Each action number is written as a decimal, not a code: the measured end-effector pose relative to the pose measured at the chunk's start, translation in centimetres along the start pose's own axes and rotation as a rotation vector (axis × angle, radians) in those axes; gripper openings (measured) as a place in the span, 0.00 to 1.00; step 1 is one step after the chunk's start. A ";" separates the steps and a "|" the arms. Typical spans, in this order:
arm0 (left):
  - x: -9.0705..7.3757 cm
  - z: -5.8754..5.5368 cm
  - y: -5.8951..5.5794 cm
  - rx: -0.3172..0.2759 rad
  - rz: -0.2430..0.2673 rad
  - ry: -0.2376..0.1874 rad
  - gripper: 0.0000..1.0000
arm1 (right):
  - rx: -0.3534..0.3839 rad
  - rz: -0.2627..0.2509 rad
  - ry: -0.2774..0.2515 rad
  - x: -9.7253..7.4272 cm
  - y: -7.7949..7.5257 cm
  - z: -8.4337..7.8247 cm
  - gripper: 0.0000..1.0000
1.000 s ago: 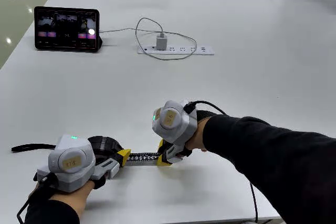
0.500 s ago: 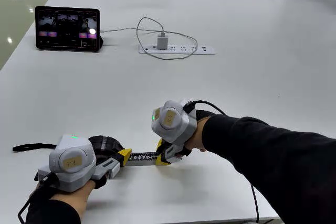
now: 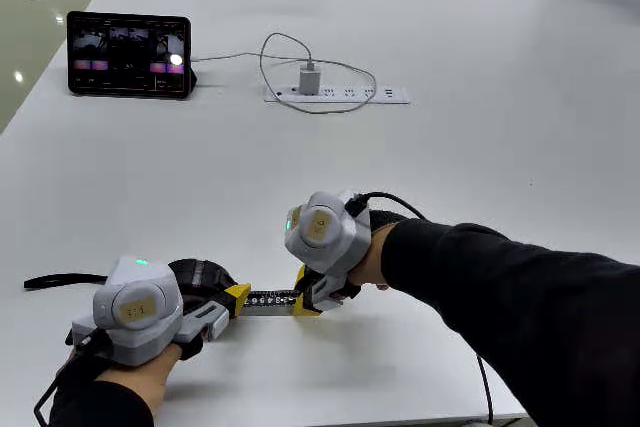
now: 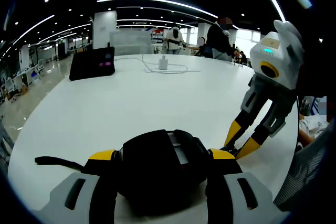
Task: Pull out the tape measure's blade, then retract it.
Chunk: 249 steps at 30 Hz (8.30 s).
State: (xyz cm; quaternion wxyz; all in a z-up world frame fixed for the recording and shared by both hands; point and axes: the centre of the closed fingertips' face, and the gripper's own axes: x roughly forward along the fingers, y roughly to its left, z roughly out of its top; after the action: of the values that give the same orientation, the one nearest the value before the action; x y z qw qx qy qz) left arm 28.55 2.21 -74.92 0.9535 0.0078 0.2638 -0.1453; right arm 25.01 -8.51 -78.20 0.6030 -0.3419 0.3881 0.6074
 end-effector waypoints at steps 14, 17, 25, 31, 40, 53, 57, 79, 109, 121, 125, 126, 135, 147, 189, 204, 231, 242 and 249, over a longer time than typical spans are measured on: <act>0.0 0.0 0.0 -0.005 -0.001 0.000 0.64 | -0.004 0.006 -0.033 0.4 -0.1 0.7 0.11; 0.0 0.1 0.0 -0.006 -0.001 -0.001 0.64 | -0.006 0.006 -0.035 0.5 -0.1 0.9 0.11; 0.0 0.0 0.0 -0.008 -0.003 -0.001 0.64 | -0.007 0.007 -0.044 0.6 -0.1 1.2 0.11; 0.0 0.0 0.0 -0.010 -0.005 0.000 0.64 | -0.001 0.008 -0.053 0.8 -0.1 1.4 0.11; -0.1 0.1 0.0 -0.010 -0.005 -0.002 0.64 | -0.002 0.010 -0.069 1.0 -0.1 1.9 0.11; -0.1 0.0 0.0 -0.016 -0.006 -0.001 0.64 | 0.000 0.011 -0.087 1.3 0.0 2.5 0.11; -0.1 0.0 0.0 -0.018 -0.006 -0.002 0.64 | 0.000 0.009 -0.091 1.3 0.0 2.6 0.11; -0.1 0.1 0.1 -0.028 -0.007 -0.003 0.64 | 0.001 0.006 -0.118 1.7 0.0 3.4 0.11; -0.1 0.1 0.2 -0.038 -0.010 -0.005 0.64 | -0.019 0.013 -0.137 2.3 0.1 4.5 0.11; -0.1 0.1 0.2 -0.034 -0.012 -0.003 0.64 | -0.025 0.019 -0.134 2.6 0.1 5.2 0.11; -0.1 0.1 0.1 -0.037 -0.012 -0.003 0.64 | -0.025 0.017 -0.134 2.7 0.2 5.3 0.11; -0.1 0.1 0.2 -0.038 -0.012 -0.003 0.64 | -0.026 0.015 -0.135 2.7 0.2 5.4 0.11; -0.1 0.2 0.2 -0.042 -0.012 -0.004 0.64 | -0.020 0.019 -0.148 2.9 0.2 5.8 0.11; -0.1 0.2 0.2 -0.042 -0.013 -0.003 0.64 | -0.012 0.025 -0.162 3.2 0.1 6.2 0.11; -1.2 0.9 0.0 -0.003 -0.101 0.030 0.66 | 0.036 -0.097 -0.203 0.1 0.4 3.5 0.19; -3.0 1.7 1.7 0.070 -0.183 0.044 0.85 | 0.142 -0.203 -0.289 -4.7 -0.2 0.2 0.29; -7.5 -1.1 5.0 0.222 -0.342 0.150 0.99 | 0.319 -0.313 -0.334 -10.3 1.7 -9.5 0.45; -8.3 -1.7 6.2 0.248 -0.345 0.185 0.99 | 0.394 -0.363 -0.323 -12.1 1.6 -14.9 0.58; -8.2 -2.0 6.2 0.243 -0.344 0.181 0.99 | 0.426 -0.356 -0.357 -13.2 2.1 -16.4 0.71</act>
State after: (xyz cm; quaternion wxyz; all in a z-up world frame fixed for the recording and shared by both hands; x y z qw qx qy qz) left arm 22.55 10.55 -72.83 0.8793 0.0903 0.3264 -0.3350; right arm 22.61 -29.14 -74.07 0.8161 -0.1585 0.3288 0.4481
